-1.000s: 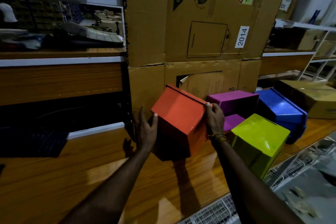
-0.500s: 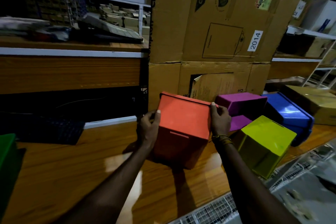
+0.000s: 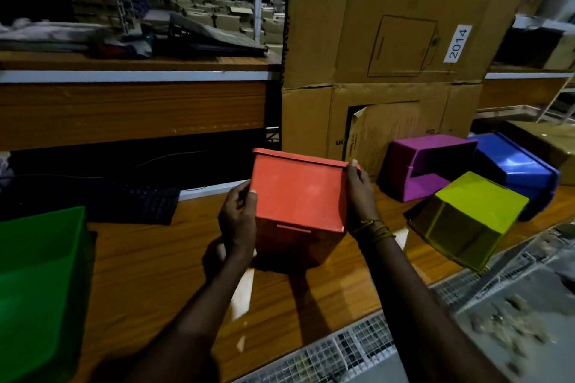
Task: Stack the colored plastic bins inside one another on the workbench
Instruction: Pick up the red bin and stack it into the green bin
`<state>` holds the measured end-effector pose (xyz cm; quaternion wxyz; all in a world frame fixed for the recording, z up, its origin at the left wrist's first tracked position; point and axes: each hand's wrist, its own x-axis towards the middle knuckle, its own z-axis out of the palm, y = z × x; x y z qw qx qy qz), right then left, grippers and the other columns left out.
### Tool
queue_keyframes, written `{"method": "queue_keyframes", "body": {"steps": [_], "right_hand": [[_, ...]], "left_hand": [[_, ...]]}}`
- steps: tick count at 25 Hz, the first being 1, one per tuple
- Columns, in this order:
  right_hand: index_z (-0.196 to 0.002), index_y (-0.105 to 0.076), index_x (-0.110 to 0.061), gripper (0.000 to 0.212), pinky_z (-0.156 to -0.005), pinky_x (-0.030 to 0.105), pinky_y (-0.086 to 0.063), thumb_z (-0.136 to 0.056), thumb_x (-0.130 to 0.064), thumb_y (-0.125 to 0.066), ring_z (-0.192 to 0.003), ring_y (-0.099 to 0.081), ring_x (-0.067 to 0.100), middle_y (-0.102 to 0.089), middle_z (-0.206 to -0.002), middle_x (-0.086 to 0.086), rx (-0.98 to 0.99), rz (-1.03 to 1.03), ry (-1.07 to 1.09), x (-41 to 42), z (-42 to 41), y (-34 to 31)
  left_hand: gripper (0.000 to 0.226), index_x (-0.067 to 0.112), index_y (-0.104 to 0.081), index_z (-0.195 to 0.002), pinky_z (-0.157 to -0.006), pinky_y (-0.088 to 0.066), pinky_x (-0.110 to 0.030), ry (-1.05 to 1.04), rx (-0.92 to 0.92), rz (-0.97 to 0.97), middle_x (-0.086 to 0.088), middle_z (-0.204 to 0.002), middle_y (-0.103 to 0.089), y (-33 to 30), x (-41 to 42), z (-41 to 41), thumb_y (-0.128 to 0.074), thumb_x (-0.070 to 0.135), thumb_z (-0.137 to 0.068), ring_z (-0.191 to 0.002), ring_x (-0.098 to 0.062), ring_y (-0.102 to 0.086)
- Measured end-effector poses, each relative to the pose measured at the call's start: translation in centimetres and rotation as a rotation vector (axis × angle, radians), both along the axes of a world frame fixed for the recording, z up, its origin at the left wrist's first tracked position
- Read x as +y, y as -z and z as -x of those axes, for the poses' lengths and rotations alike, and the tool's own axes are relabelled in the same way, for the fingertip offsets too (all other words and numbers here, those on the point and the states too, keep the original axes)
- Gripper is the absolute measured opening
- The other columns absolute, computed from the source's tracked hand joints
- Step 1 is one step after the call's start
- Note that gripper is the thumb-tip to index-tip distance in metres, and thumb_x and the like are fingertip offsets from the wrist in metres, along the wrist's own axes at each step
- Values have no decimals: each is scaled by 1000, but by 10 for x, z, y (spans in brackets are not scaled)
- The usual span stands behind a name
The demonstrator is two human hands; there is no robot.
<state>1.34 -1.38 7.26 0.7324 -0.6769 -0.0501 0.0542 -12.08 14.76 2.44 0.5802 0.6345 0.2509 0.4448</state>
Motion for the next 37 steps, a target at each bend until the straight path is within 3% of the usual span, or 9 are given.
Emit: {"method": "queue_keyframes", "body": {"steps": [5,10,15,18,25,28,31,33,37], "right_hand": [[-112,-63,-24,80,-94,61,-50,-70,-89,-45,-106,-64,40,-68,-115,16,53,-5,-149,17,28,16],[-112,-65,-21,78,-77,43,-49,-73,-86,-46,-83,-60,31,-63,-88,12,183,-105,-241,12,44,9],[-113,-63,-22,51,-62,30,-43,-87,-64,-50,-72,-56,19,-60,-81,4,317,-24,-265,-9,43,1],[-90,-63,-14,51,-65,32,-44,-83,-64,-57,-64,-55,18,-54,-72,3,395,19,-320,-23,43,3],[-69,-52,-13,29,-44,20,-42,-93,-30,-52,-43,-49,17,-51,-49,2,465,-30,-412,-64,49,3],[-90,-62,-12,14,-41,22,-40,-95,-19,-51,-58,-50,17,-59,-71,5,303,71,-409,-68,58,4],[-114,-66,-9,30,-58,31,-47,-95,0,-44,-72,-56,26,-67,-103,23,156,39,-439,-73,58,8],[-114,-67,-11,35,-64,36,-45,-94,4,-43,-78,-53,29,-65,-100,23,72,40,-455,-77,57,13],[-121,-65,-4,41,-45,20,-46,-91,11,-42,-56,-61,15,-67,-89,12,-20,105,-514,-88,67,26]], "left_hand": [[56,19,-67,-103,-63,-54,-32,-31,141,306,1,-88,-68,-27,23,41,-38,65,-93,-78,-19,-67],[46,33,-64,-83,-58,-50,-31,123,174,510,1,-82,-67,-55,24,65,-36,70,-91,-72,-19,-65],[69,24,-59,-125,-70,-52,-37,144,262,608,-8,-115,-63,-67,23,81,-50,76,-80,-100,-27,-62],[75,21,-64,-118,-65,-50,-36,189,315,629,-7,-111,-64,-67,11,91,-55,79,-71,-95,-26,-61],[33,21,-66,-96,-62,-51,-32,249,339,581,-4,-96,-66,-67,-21,117,-59,50,-82,-86,-25,-61],[10,21,-65,-83,-67,-49,-35,165,283,489,0,-86,-64,-61,-38,123,-60,28,-87,-83,-24,-59],[19,23,-70,-89,-67,-47,-34,72,299,366,-1,-75,-65,-55,-54,121,-56,10,-87,-68,-19,-57],[32,24,-72,-98,-61,-48,-30,25,355,287,-4,-75,-69,-43,-62,120,-50,3,-85,-59,-19,-58],[39,40,-69,-104,-60,-58,-39,-141,570,73,1,-78,-74,-12,-69,123,-54,23,-73,-64,-24,-69]]}}
